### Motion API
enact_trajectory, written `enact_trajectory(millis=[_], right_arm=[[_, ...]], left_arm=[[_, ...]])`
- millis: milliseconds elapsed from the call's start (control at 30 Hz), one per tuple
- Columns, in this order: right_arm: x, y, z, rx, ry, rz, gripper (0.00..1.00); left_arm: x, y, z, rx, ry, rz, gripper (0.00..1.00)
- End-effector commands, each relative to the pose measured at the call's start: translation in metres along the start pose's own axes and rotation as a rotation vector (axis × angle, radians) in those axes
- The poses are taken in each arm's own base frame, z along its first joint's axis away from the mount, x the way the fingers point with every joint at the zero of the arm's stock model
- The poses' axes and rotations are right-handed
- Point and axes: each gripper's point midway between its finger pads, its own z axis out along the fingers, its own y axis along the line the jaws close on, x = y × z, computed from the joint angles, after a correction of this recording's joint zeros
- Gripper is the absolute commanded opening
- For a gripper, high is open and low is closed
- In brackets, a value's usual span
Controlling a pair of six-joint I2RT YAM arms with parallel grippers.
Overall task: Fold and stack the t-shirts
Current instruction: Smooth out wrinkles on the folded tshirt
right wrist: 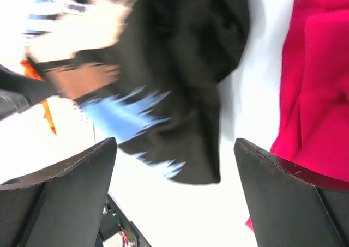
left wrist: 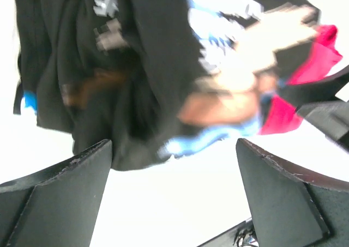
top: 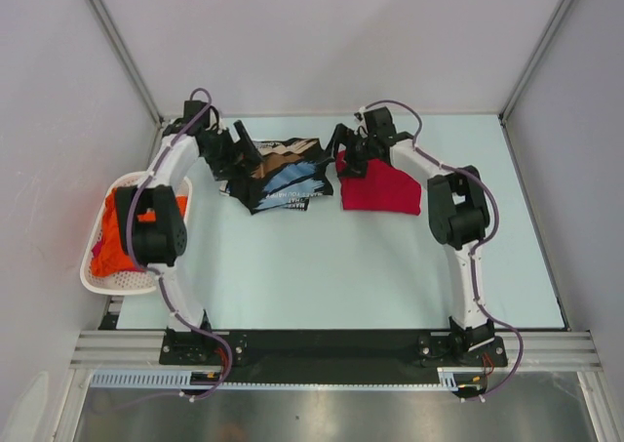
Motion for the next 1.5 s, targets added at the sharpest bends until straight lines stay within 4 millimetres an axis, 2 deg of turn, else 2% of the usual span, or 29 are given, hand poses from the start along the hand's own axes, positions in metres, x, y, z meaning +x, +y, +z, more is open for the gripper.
enact_trajectory(millis=[0, 33, 100, 300, 333, 433, 600, 767, 1067, 1100, 1133, 1200, 1233, 1267, 1300, 1367, 1467], right_arm=[[-0.035, 0.041, -0.056, -0.04, -0.136, -0.105, 0.95], [-0.034, 0.039, -0.059, -0.033, -0.14, -0.103, 0.95], [-0.034, 0.036, -0.061, -0.03, -0.141, -0.098, 0.95], [-0.032, 0.032, -0.065, -0.037, -0.139, -0.08, 0.94], [-0.032, 0.032, -0.065, -0.037, -0.137, -0.081, 0.94], [-0.033, 0.034, -0.065, -0.051, -0.138, -0.082, 0.94], [-0.033, 0.036, -0.067, -0.062, -0.132, -0.084, 0.94], [-0.032, 0.032, -0.071, -0.056, -0.126, -0.078, 0.94], [-0.032, 0.019, -0.082, -0.044, -0.123, -0.067, 0.93], [-0.032, 0.017, -0.084, -0.041, -0.123, -0.063, 0.93], [-0.034, 0.016, -0.087, -0.039, -0.128, -0.062, 0.93], [-0.033, 0.012, -0.09, -0.034, -0.128, -0.059, 0.93], [-0.035, 0.009, -0.092, -0.027, -0.132, -0.054, 0.93], [-0.035, 0.008, -0.095, -0.028, -0.136, -0.055, 0.93], [-0.034, 0.005, -0.096, -0.022, -0.133, -0.048, 0.93], [-0.036, 0.002, -0.101, -0.019, -0.142, -0.045, 0.93], [-0.034, -0.003, -0.103, -0.012, -0.144, -0.034, 0.93]], left_arm=[[-0.007, -0.029, -0.061, 0.108, -0.131, 0.039, 1.0], [0.004, -0.021, -0.058, 0.096, -0.111, 0.023, 1.0], [0.01, -0.018, -0.062, 0.086, -0.126, 0.015, 1.0], [0.05, 0.019, -0.047, -0.025, -0.039, -0.06, 1.0], [0.062, 0.028, -0.042, -0.043, -0.01, -0.079, 1.0], [0.081, 0.049, -0.028, -0.095, 0.034, -0.107, 1.0], [0.073, 0.058, -0.013, -0.103, -0.019, -0.101, 1.0], [0.046, 0.048, -0.012, -0.084, -0.086, -0.074, 1.0], [0.005, 0.034, 0.01, -0.066, -0.131, -0.05, 0.98], [0.003, 0.018, 0.014, -0.044, -0.128, -0.022, 0.95], [0.005, 0.021, 0.025, -0.047, -0.101, -0.03, 0.91], [-0.003, 0.014, 0.03, -0.031, -0.099, -0.015, 0.64], [-0.004, 0.016, 0.035, -0.033, -0.088, -0.013, 0.49], [-0.006, 0.015, 0.037, -0.034, -0.088, -0.009, 0.14], [-0.013, 0.009, 0.035, -0.027, -0.098, 0.001, 0.0], [-0.018, 0.004, 0.033, -0.019, -0.1, 0.015, 0.0], [-0.034, -0.009, 0.011, -0.022, -0.16, 0.057, 0.0]])
